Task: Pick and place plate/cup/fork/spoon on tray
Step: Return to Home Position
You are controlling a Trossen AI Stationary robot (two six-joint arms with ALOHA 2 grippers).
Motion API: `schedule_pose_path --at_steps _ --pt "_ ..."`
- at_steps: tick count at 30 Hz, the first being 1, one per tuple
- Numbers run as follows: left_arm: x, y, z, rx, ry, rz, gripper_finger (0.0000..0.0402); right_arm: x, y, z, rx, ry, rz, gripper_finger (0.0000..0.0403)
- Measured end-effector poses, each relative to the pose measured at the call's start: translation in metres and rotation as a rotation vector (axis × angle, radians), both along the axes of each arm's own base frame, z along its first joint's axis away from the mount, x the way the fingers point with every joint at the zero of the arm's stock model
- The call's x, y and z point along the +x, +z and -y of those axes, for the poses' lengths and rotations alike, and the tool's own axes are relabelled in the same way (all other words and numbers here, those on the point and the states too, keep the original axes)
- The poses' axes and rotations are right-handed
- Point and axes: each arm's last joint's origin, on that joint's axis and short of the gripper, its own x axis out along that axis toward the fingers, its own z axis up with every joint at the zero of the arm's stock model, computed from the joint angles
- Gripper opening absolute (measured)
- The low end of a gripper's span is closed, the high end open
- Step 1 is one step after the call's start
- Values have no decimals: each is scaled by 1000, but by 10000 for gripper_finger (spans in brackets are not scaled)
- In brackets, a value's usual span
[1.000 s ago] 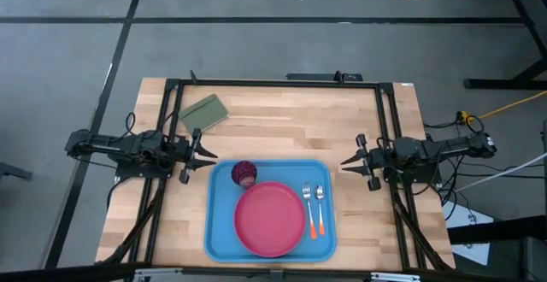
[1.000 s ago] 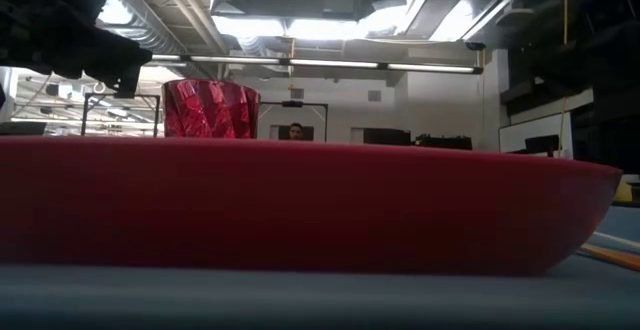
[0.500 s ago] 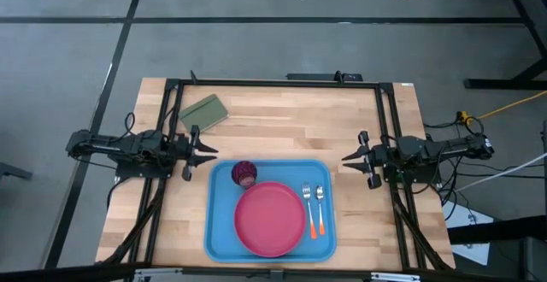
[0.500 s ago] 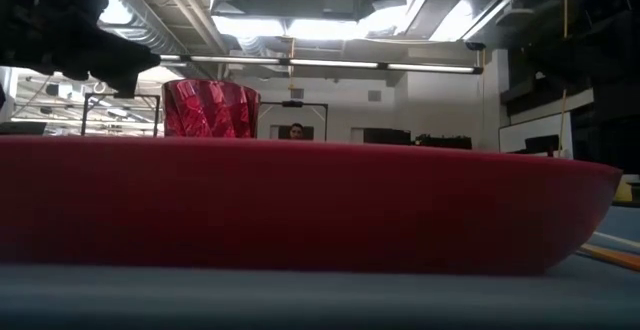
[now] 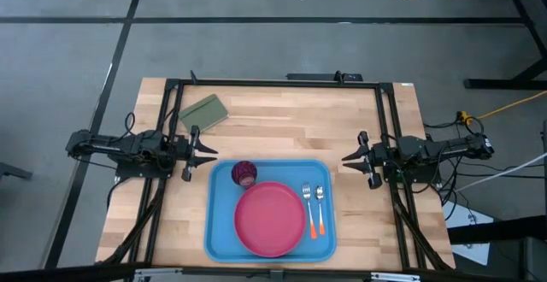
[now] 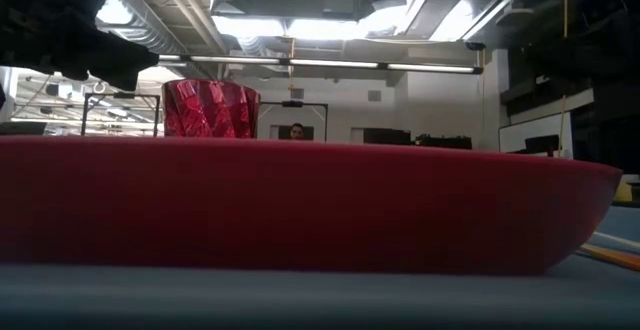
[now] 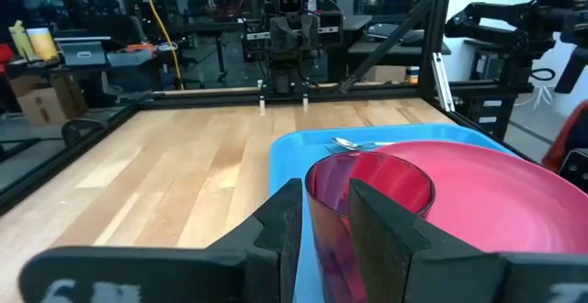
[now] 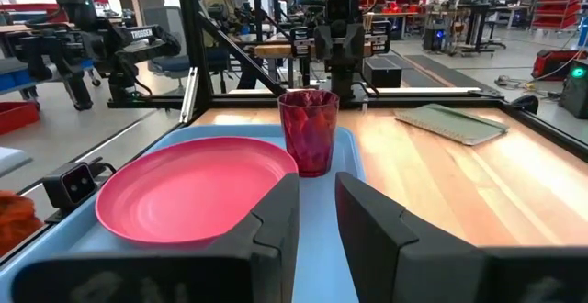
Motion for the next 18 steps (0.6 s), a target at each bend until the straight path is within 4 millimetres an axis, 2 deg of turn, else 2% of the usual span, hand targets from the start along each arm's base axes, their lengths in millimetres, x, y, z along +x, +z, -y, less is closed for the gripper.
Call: schedule_pose_path --at_steps 7,13,18 --pt "0 0 0 0 0 0 83 -1 1 1 0 -5 11 79" --pt "0 0 0 0 0 0 83 -3 7 10 7 -90 74 79" --pt "0 0 0 0 1 0 83 -3 5 14 3 -130 59 79"
